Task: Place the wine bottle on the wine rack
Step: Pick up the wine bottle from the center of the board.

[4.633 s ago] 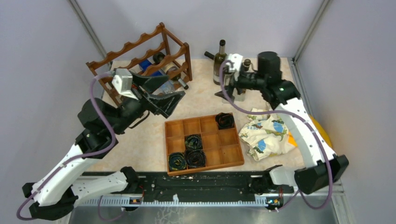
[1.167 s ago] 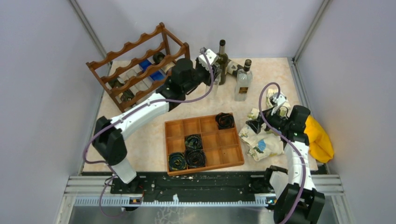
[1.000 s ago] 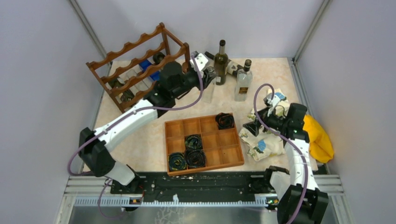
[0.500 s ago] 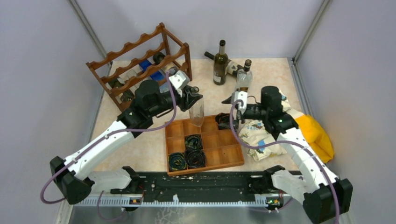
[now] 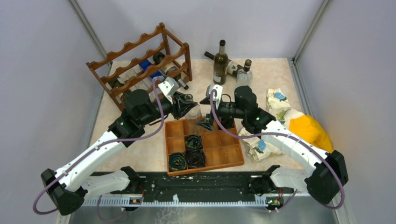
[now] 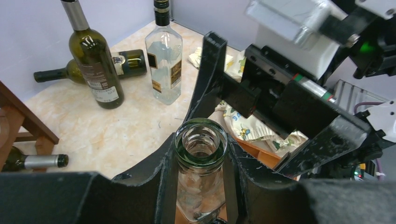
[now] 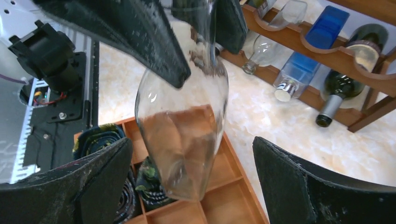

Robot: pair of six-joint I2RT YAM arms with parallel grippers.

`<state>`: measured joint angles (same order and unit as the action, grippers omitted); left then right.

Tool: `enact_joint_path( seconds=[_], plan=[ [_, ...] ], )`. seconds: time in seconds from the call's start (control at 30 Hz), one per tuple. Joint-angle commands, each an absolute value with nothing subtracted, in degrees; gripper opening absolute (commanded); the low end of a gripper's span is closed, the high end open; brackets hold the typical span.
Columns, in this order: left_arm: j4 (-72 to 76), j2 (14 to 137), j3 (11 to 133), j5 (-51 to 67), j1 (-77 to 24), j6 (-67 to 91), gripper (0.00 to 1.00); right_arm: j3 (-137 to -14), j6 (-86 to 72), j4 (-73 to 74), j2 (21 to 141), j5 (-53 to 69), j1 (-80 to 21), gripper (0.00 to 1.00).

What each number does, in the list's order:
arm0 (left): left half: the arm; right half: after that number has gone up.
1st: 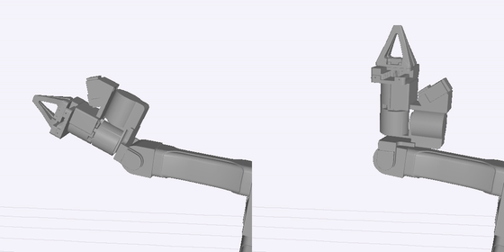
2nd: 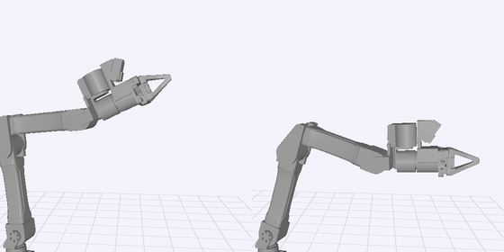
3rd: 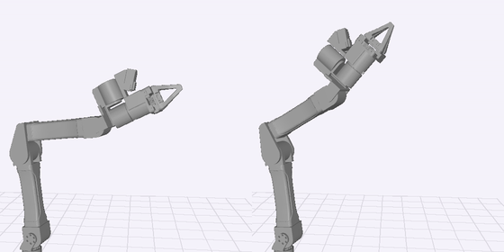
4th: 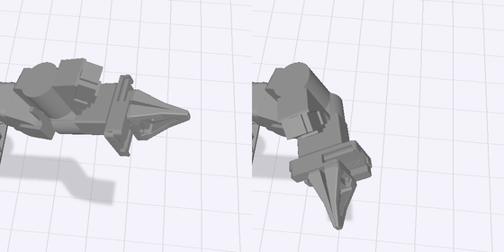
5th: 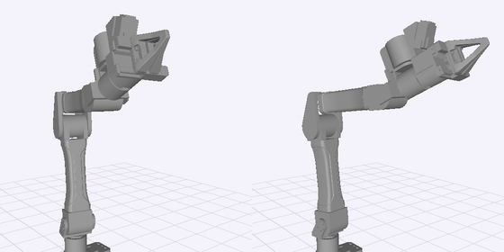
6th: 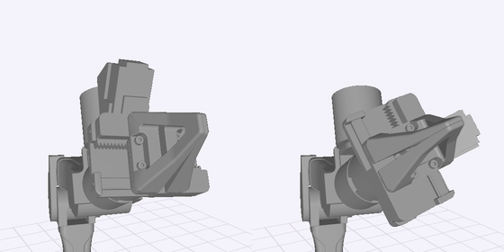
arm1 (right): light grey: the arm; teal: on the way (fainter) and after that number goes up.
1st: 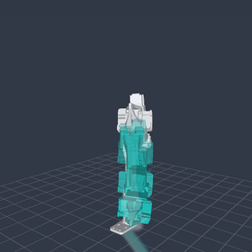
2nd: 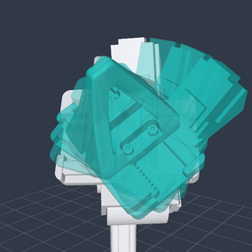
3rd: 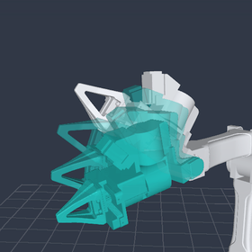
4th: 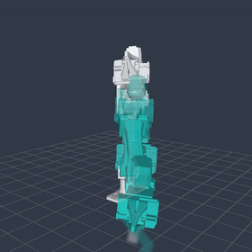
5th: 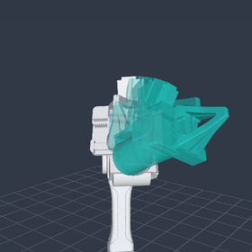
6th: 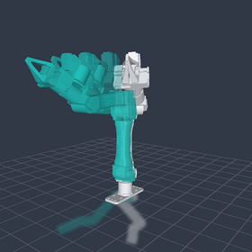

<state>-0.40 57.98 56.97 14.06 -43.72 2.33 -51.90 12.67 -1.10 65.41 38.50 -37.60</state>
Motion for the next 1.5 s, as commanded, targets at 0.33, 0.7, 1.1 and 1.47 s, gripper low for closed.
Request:
enact_joint_path(
  seconds=[0.33,0.7,1.1,1.47],
  plan=[
    [9.32,57.64,56.04,18.92,-43.86,9.22,0.00,-54.11,2.48,-12.71,70.30,30.15,-42.73,0.85],
    [9.15,56.12,55.57,10.82,-43.82,16.32,0.54,-52.80,5.01,-14.88,67.68,36.88,-42.73,0.00],
    [3.54,44.57,47.95,3.62,-43.77,25.25,0.99,-51.33,10.92,-13.54,62.16,45.94,-33.95,0.00],
    [15.86,42.17,30.52,2.92,-42.28,64.11,0.92,-53.60,49.22,3.54,55.54,45.92,-33.50,0.00]
  ],
)
